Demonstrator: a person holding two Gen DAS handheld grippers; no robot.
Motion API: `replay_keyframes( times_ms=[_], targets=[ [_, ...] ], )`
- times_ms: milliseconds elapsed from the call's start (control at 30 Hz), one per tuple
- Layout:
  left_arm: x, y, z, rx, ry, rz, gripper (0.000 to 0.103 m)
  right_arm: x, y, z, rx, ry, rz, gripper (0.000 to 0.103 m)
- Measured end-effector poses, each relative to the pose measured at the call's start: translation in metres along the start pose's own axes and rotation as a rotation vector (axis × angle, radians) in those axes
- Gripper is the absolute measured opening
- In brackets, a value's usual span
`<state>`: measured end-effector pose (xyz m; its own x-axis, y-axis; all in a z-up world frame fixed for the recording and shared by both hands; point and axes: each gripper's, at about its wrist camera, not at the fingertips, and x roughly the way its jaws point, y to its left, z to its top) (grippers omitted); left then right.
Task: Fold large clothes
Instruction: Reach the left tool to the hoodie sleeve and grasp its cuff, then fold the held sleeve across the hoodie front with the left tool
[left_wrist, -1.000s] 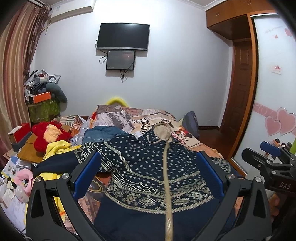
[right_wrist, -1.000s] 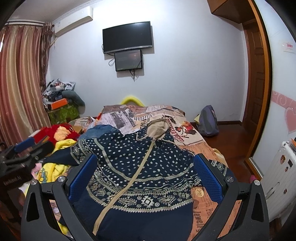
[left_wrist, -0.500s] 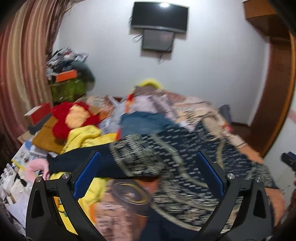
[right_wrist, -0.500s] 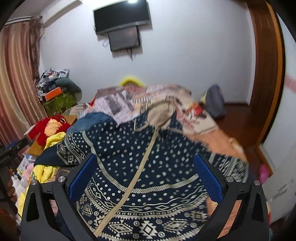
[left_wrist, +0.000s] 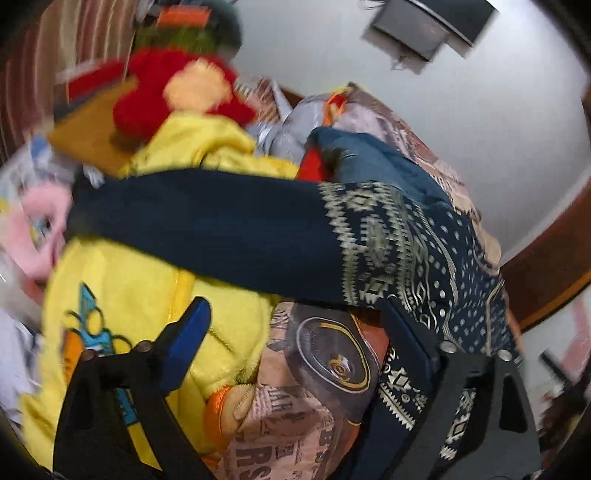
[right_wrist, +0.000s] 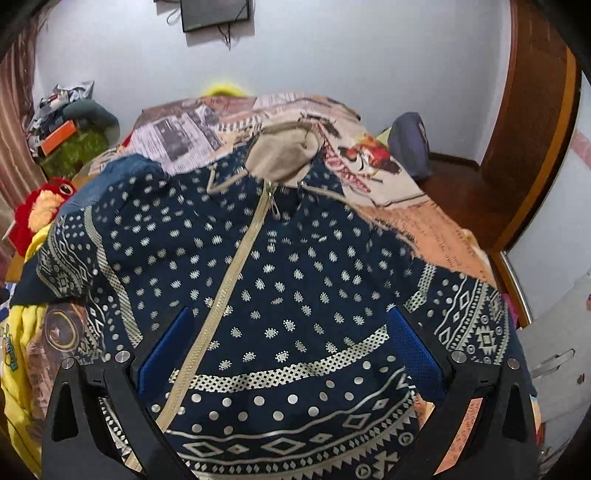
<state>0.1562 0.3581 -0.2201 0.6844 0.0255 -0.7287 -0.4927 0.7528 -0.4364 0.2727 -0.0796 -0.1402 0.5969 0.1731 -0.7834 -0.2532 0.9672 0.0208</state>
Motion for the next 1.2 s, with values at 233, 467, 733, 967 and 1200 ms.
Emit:
replay_keyframes(
  times_ms=[233, 467, 733, 967, 1200],
  targets=[
    [0.029, 0.048, 0.02, -0.194, 0.004, -0.085, 0.086, 0.021, 0.0, 0.0, -0.001, 0.052, 0.005, 0.103],
    [0.047, 0.084, 0.043, -0.334, -0.037, -0.102, 0.073, 0.027, -0.002, 0.001, 0.008, 0.078, 0.005, 0.103],
    [0.055, 0.08, 0.067, -0.256, -0.061, 0.122, 0.031, 0.019, -0.001, 0.008, -0.007, 0.069, 0.009, 0.103],
    [0.02, 0.022, 0.086, -0.025, -0.171, 0.272, 0.013, 0.001, 0.0, 0.015, -0.059, 0.036, -0.004, 0.103],
    [-0.05, -0.086, 0.103, 0.203, -0.357, 0.167, 0.013, -0.014, -0.003, 0.018, -0.084, -0.002, 0.014, 0.103]
  ],
)
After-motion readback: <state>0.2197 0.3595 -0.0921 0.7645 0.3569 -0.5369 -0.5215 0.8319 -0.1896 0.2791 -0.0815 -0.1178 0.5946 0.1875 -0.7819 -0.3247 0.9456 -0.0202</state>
